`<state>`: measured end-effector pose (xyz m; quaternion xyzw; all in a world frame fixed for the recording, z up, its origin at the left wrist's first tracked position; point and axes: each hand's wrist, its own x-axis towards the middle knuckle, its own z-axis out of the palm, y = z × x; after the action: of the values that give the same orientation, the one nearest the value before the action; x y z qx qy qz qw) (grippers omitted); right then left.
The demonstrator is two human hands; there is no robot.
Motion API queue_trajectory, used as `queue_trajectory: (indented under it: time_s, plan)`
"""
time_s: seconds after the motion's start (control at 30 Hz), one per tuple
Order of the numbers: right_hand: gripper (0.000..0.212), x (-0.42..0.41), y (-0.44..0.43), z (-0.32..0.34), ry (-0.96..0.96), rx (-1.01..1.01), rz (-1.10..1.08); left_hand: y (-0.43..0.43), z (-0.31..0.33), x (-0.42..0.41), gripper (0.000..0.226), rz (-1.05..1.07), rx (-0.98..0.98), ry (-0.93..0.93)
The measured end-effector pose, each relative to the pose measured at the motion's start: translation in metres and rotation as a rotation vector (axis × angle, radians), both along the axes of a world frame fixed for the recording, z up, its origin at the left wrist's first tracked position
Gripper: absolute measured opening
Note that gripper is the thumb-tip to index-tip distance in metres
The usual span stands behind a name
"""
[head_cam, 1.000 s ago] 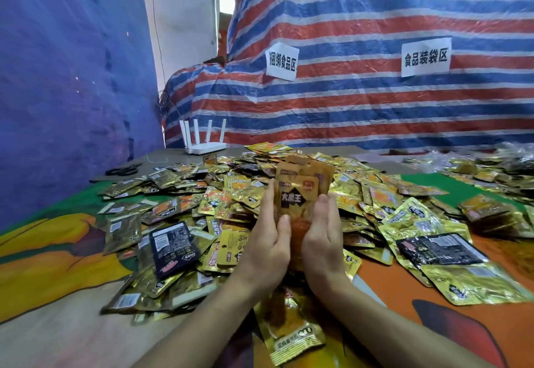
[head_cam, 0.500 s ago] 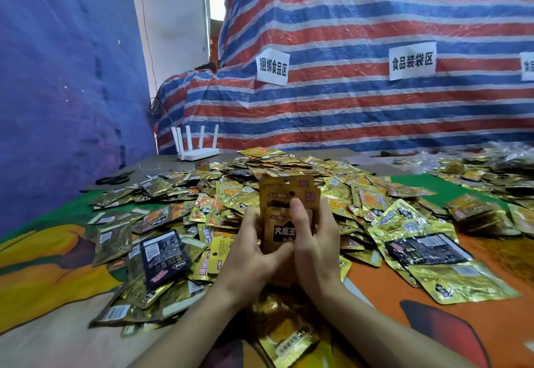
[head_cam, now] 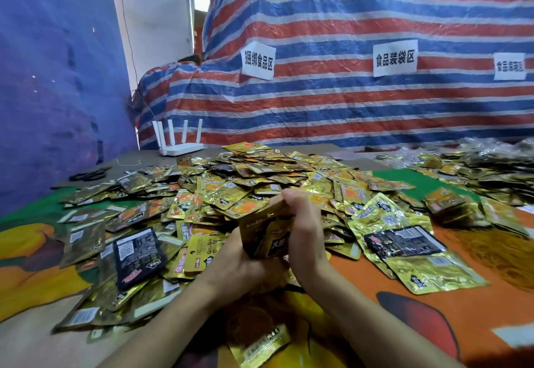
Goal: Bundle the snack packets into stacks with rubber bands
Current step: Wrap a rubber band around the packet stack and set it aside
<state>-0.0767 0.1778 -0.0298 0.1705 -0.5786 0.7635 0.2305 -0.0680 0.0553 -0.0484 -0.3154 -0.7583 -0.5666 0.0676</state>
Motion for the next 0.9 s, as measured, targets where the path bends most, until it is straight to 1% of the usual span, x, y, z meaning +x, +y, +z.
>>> queue_trajectory:
  time_s: [0.1, 0.17, 0.23, 0.3, 0.37, 0.4, 0.47, 0.5, 0.53, 0.6, 0.67, 0.73, 0.8, 0.9]
  plan:
    - [0.072, 0.003, 0.009, 0.003, 0.009, 0.127, -0.006, 0.003, 0.004, 0.004, 0.036, 0.043, 0.009, -0.047]
    - [0.071, 0.006, 0.025, 0.004, -0.013, 0.205, -0.059, 0.006, 0.009, 0.005, 0.033, 0.067, 0.004, 0.003]
    - [0.058, 0.009, 0.049, 0.005, -0.047, 0.288, -0.124, 0.013, 0.016, 0.007, 0.033, 0.097, 0.0, 0.075]
    - [0.035, 0.013, 0.081, 0.007, -0.079, 0.398, -0.209, 0.024, 0.022, 0.009, 0.027, 0.119, 0.016, 0.114]
    - [0.014, 0.017, 0.121, 0.011, -0.126, 0.605, -0.367, 0.036, 0.025, 0.012, 0.018, 0.14, 0.037, 0.136]
    - [0.01, 0.019, 0.144, 0.014, -0.157, 0.747, -0.474, 0.043, 0.026, 0.014, 0.019, 0.147, 0.059, 0.132]
    - [0.009, 0.027, 0.191, 0.023, -0.254, 1.03, -0.671, 0.055, 0.028, 0.016, 0.027, 0.16, 0.1, 0.085]
    - [0.01, 0.032, 0.214, 0.028, -0.341, 1.171, -0.747, 0.059, 0.029, 0.016, 0.028, 0.163, 0.127, 0.052]
    - [0.011, 0.039, 0.235, 0.034, -0.452, 1.303, -0.802, 0.062, 0.03, 0.015, 0.025, 0.16, 0.157, 0.029]
    - [0.01, 0.053, 0.268, 0.039, -0.691, 1.489, -0.821, 0.066, 0.032, 0.015, 0.015, 0.153, 0.189, 0.023]
    - [0.006, 0.064, 0.287, 0.035, -0.834, 1.579, -0.774, 0.068, 0.032, 0.017, 0.014, 0.142, 0.167, 0.017]
    - [0.01, 0.069, 0.296, 0.027, -0.876, 1.594, -0.696, 0.071, 0.03, 0.018, 0.016, 0.135, 0.189, -0.03]
    - [0.013, 0.072, 0.3, 0.02, -0.853, 1.567, -0.674, 0.073, 0.027, 0.019, 0.014, 0.146, 0.213, -0.071]
    - [0.015, 0.073, 0.301, 0.02, -0.781, 1.497, -0.729, 0.073, 0.025, 0.021, 0.016, 0.162, 0.221, -0.096]
